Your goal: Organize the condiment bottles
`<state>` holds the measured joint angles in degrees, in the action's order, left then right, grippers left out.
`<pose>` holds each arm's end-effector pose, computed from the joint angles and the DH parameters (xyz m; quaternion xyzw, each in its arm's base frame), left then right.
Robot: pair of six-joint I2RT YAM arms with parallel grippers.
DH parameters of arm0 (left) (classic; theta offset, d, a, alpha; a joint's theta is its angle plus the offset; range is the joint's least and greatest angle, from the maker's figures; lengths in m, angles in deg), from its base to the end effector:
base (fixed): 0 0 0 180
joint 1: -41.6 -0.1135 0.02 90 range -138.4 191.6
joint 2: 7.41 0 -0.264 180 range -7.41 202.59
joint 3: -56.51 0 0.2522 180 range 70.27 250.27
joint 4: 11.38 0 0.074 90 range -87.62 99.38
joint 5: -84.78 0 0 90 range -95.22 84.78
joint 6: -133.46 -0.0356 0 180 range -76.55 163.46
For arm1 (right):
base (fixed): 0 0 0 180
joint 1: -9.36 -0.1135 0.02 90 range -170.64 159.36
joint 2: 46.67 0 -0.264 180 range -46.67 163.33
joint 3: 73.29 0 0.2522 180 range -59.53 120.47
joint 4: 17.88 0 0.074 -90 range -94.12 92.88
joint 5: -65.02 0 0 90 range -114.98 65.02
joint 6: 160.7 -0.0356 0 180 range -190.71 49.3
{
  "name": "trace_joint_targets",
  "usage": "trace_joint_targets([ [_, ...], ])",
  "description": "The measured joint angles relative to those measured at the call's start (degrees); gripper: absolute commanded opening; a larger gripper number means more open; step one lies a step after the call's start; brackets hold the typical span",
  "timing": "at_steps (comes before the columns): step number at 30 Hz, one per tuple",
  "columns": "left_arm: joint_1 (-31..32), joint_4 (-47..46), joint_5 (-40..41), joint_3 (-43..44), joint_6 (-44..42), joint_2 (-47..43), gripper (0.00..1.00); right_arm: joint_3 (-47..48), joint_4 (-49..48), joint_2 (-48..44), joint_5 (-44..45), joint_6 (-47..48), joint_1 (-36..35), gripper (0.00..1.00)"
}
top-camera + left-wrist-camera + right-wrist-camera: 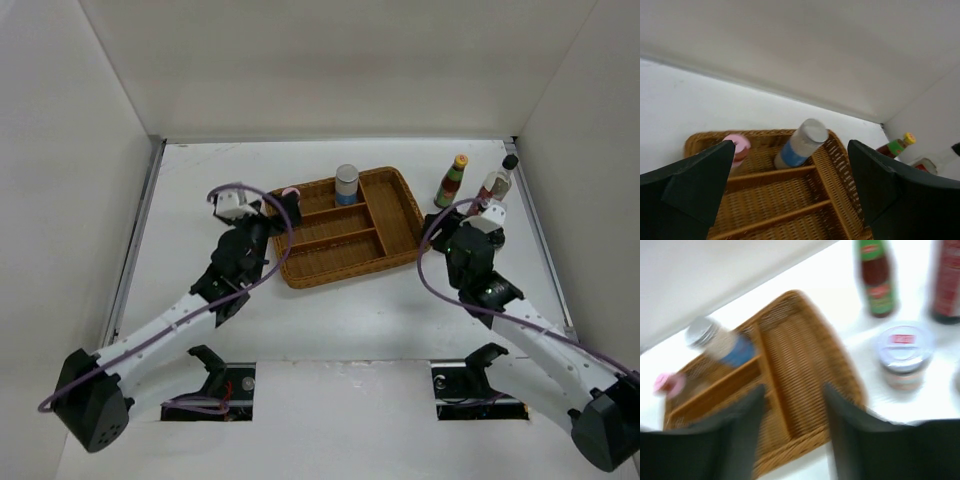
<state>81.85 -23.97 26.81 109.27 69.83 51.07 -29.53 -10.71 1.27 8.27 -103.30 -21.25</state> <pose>0.1926 -0.1383 0.3259 -0.1279 0.6580 -0.2420 0.7015 0.1790 0.0832 0.2707 0.1942 0.7380 0.1297 0.6332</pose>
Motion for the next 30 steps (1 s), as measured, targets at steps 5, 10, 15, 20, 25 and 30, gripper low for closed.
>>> trace_joint_targets([
  [5,-4.94,4.22,2.08,-17.59,6.67,-10.29,1.0,3.21,4.04,7.04,1.42,1.95,10.14,0.93],
  [10,-12.83,7.63,1.79,-26.91,11.28,-15.74,1.0,5.79,6.43,14.38,0.96,3.26,15.93,0.98],
  [15,-13.31,2.16,0.81,-30.45,14.34,-14.1,1.0,10.16,6.69,22.38,-1.29,3.58,18.8,0.99],
  [20,-11.04,-2.67,-0.04,-31.26,15.43,-8.68,1.0,14.01,6.54,29.92,-2.91,3.65,19.34,0.99],
  [25,-10.34,-5.07,-0.61,-31.87,15.96,-7.91,1.0,15.21,6.62,35.8,-3.41,3.37,19.37,0.96],
  [30,-10.34,-6.05,-0.63,-32.44,16.35,-8.94,1.0,16.24,6.56,40.92,-2.86,3.3,19.69,0.61],
])
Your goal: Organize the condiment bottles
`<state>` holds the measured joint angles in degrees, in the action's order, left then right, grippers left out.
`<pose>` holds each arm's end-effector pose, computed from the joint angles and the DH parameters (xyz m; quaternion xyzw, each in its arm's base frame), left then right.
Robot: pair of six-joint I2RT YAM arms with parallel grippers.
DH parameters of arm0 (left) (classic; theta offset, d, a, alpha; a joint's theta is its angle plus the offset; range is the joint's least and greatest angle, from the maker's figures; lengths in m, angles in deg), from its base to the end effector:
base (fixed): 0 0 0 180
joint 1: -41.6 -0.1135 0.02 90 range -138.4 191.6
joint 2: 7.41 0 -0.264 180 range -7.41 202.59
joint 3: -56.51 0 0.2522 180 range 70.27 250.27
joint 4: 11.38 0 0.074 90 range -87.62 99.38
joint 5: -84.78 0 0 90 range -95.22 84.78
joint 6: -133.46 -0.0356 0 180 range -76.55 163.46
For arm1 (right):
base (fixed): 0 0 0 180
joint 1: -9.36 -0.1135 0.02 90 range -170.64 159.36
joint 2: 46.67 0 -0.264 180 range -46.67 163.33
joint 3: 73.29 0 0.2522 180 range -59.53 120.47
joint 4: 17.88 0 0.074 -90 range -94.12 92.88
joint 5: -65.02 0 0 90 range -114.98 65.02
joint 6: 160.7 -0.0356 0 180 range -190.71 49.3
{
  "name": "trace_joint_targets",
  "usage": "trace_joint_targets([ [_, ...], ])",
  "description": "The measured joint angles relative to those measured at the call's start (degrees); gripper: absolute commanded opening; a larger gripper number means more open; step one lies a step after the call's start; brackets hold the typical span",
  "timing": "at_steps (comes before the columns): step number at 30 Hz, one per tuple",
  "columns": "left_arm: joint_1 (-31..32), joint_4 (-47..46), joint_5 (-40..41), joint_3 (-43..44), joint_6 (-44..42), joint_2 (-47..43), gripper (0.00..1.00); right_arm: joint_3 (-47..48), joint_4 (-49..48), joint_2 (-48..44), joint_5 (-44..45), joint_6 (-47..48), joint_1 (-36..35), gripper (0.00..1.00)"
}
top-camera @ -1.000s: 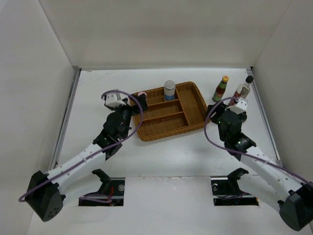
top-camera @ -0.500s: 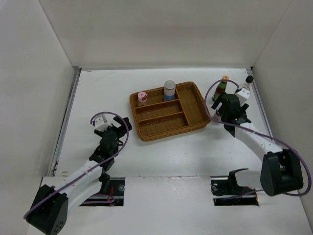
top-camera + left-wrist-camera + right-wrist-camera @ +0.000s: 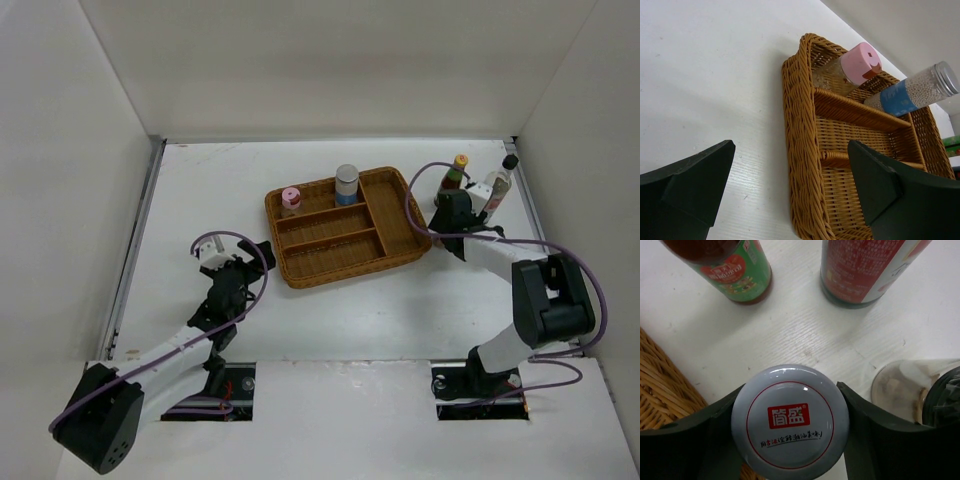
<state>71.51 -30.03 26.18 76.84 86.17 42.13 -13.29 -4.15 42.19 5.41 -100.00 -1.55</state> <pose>0.1578 -0.0694 0.1722 -0.2544 0.7166 -0.1966 0.6190 0.3105 0.0415 0.1849 0.2452 0.8554 -0.0920 0.4468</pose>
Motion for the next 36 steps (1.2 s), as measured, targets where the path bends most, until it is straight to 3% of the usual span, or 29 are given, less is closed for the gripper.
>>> trace_joint_targets([
  [4,-0.04,-0.24,-0.04,-0.17,0.2,-0.04,1.0,-0.07,0.0,-1.25,2.1,1.05,-0.42,0.55],
  [8,-0.26,-0.39,-0.04,-0.17,0.31,-0.13,1.0,-0.13,0.87,-8.96,6.03,4.9,-3.61,0.55],
  [11,-0.31,-0.42,0.0,-0.17,0.44,-0.46,1.0,1.38,0.68,-15.76,7.19,7.13,-9.2,0.56],
  [14,-0.68,-0.44,0.5,-0.35,0.81,-1.27,1.0,5.97,-0.83,-16.26,6.25,7.67,-16.72,0.56],
  [20,-2.16,1.01,2.51,-1.38,3.02,-3.04,1.0,19.15,-5.11,-2.21,0.09,6.75,-31.69,0.56],
  [24,-3.21,1.46,2.67,-1.62,4.46,-3.41,1.0,27.78,-5.68,9.68,-4.81,6.73,-37.86,0.55],
  [29,-3.78,1.9,2.08,-1.73,5.27,-3.61,1.0,33.48,-5.42,19.45,-7.21,6.86,-40.52,0.56],
  [36,-4.2,2.19,1.01,-1.75,5.7,-3.78,1.0,33.9,-3.85,24.39,-6.67,7.19,-40.98,0.6],
])
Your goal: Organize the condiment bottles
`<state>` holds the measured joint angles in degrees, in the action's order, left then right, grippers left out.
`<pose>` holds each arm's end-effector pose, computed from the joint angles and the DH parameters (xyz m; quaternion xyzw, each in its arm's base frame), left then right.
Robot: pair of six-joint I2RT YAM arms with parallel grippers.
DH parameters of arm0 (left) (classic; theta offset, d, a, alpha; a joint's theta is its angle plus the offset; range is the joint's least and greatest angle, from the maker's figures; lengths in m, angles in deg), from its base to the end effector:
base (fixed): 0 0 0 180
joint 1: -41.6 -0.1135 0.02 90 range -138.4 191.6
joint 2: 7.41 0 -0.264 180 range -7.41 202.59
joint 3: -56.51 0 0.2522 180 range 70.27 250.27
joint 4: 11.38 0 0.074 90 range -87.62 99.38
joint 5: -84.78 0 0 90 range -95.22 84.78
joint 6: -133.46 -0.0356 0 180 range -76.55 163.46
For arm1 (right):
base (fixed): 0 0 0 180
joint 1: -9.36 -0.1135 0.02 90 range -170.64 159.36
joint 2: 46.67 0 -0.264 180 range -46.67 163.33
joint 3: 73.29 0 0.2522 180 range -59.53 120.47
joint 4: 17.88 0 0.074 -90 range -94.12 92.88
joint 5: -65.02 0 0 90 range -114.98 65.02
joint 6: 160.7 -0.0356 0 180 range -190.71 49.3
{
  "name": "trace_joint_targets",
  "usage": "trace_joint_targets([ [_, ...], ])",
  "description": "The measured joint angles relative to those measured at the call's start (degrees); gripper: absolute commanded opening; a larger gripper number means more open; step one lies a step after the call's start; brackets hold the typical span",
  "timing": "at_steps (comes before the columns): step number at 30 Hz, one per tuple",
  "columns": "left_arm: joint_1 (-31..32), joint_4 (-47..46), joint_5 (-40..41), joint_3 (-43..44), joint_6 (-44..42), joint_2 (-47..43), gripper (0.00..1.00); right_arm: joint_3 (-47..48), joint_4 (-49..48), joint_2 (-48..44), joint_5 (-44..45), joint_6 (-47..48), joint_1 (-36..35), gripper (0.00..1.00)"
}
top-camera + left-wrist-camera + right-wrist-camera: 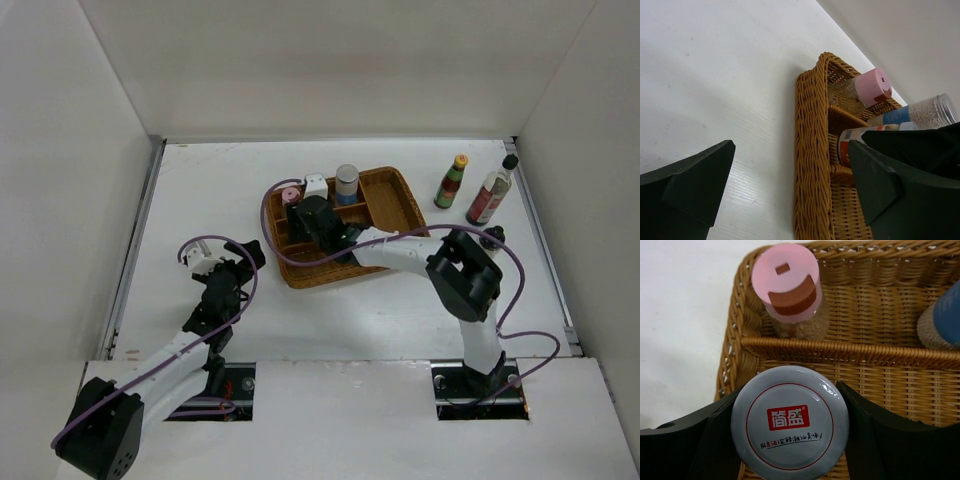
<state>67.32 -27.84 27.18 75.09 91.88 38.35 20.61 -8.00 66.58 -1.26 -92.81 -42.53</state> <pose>0.1546 -0.0533 0.1681 -0.3200 0.6900 -0.1979 0.6183 0.2922 0.3493 0.2204 -0.1165 0.8426 0.1563 0.5020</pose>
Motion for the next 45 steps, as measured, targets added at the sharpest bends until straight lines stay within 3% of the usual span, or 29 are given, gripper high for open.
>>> trace_joint_targets([
  [6,-0.26,0.04,-0.55,0.0,0.02,0.07,1.0,1.11,0.0,3.37,0.7,0.61,-0.35,0.88],
  [10,-0.57,0.02,-0.98,0.0,0.02,0.15,1.0,1.51,-0.5,2.19,0.81,1.31,-1.03,0.95],
  [13,-0.57,0.04,-1.22,0.0,0.02,0.22,1.0,-1.22,-0.52,-3.34,0.81,1.55,-1.07,0.97],
  [17,-0.57,0.02,-1.44,0.0,0.02,0.46,1.0,-10.84,-1.49,-19.91,1.16,1.75,0.7,0.98],
  [23,-0.57,0.04,-1.66,0.0,0.04,0.55,1.0,-30.62,-2.34,-47.91,13.51,-0.44,16.24,1.0],
  [28,-0.39,0.02,-1.81,0.0,0.04,0.55,1.0,-42.97,5.97,-58.77,22.53,-4.74,32.37,1.0],
  [32,-0.02,0.07,-1.9,0.0,0.04,1.07,1.0,-44.57,9.81,-56.74,21.92,-6.08,41.48,1.0],
  [41,0.28,0.04,-2.08,0.0,0.04,1.42,1.0,-44.39,7.67,-43.76,16.74,-6.1,48.68,1.0],
  [42,0.28,0.02,-2.08,0.0,0.04,1.51,1.0,-44.37,6.99,-42.27,15.82,-5.99,49.29,0.97],
  [45,0.28,0.02,-2.08,0.0,0.04,1.75,1.0,-44.33,5.14,-39.39,13.92,-5.29,50.36,0.73],
])
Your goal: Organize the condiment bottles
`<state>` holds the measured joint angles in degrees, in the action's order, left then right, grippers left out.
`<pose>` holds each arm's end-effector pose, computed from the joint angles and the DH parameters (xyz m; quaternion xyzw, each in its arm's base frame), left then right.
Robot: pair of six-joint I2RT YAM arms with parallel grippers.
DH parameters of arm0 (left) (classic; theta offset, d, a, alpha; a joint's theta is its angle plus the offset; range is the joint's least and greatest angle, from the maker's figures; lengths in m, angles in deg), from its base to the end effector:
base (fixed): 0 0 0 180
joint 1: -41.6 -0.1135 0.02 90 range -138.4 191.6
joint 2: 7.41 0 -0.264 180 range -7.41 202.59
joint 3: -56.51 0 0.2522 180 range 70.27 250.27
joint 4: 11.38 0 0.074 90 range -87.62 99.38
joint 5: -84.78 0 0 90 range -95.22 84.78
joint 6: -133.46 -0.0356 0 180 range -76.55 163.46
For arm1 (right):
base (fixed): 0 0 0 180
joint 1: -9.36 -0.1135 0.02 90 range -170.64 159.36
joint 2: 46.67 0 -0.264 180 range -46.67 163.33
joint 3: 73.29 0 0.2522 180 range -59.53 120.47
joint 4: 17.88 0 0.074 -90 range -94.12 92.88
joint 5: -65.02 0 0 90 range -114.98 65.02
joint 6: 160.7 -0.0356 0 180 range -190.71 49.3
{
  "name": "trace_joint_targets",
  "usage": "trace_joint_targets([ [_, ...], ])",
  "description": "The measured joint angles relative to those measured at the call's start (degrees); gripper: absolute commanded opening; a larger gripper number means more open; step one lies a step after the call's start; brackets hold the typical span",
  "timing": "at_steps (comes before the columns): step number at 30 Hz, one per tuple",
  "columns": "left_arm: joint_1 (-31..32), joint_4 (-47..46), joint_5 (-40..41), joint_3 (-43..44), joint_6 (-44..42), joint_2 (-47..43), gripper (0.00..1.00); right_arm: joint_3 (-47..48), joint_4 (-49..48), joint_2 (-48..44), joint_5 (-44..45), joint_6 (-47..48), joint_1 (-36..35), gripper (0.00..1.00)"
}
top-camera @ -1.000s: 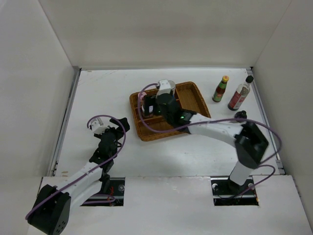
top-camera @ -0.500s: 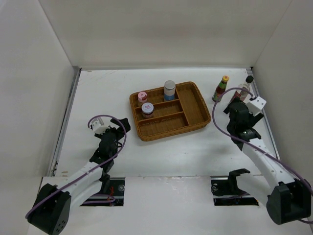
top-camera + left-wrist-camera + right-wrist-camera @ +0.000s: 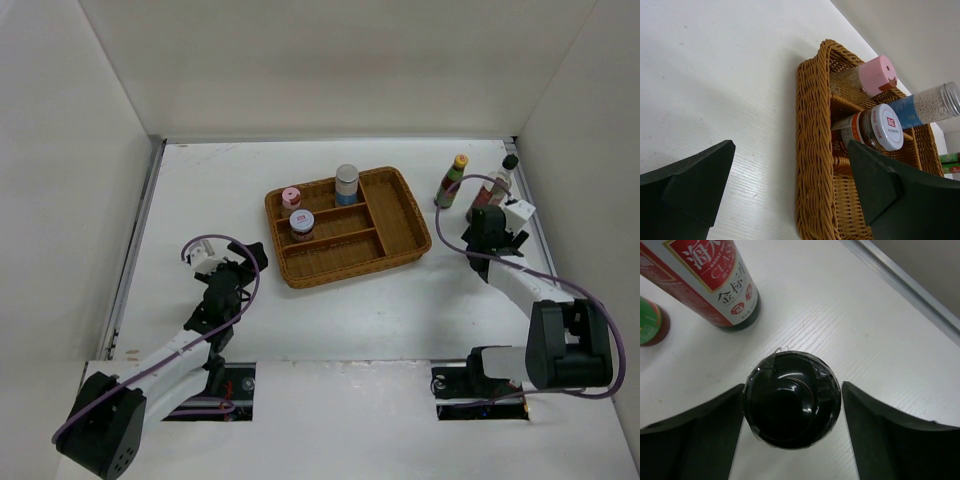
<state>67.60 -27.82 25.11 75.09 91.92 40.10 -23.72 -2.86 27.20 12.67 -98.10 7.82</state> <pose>0.1559 -0.0560 0.1635 -0.3072 0.7064 -0.2031 0.6045 0.2561 -0.0149 0.1986 0.3260 0.8028 -0.1812 0.4651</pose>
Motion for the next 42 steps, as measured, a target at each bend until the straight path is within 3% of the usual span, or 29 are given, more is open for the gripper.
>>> trace_joint_targets([
  [2,0.02,-0.02,0.0,0.0,0.0,0.17,1.0,0.0,-1.4,0.79,-0.46,0.42,0.04,0.61],
  [7,0.0,-0.04,0.0,0.0,0.0,0.31,1.0,-0.11,-3.15,-1.2,1.57,2.14,-3.08,0.57],
  [13,0.0,-0.02,0.0,0.0,0.0,0.22,1.0,0.33,-3.85,-11.43,7.13,6.8,-17.62,0.57],
  [16,0.0,-0.02,-0.04,0.0,0.0,0.31,1.0,3.93,-4.72,-11.78,6.86,7.54,-25.73,0.56],
  [21,-0.09,-0.04,-0.15,0.0,0.0,0.13,1.0,15.37,-7.8,-0.46,2.73,6.97,-36.76,0.57],
  [27,-0.11,-0.04,-0.17,0.0,-0.02,-0.26,1.0,27.93,-10.71,17.22,-2.51,7.06,-44.85,0.58],
  [37,-0.11,-0.02,-0.2,0.0,-0.02,-0.31,1.0,32.74,-10.69,30.32,-4.81,7.08,-47.63,0.58],
  [40,-0.09,-0.02,-0.2,0.0,-0.02,-0.33,1.0,33.14,-10.75,32.24,-4.63,7.02,-47.67,0.64],
  [42,-0.11,-0.04,-0.2,0.0,-0.02,-0.33,1.0,33.29,-10.73,33.29,-4.63,6.82,-47.67,0.76],
])
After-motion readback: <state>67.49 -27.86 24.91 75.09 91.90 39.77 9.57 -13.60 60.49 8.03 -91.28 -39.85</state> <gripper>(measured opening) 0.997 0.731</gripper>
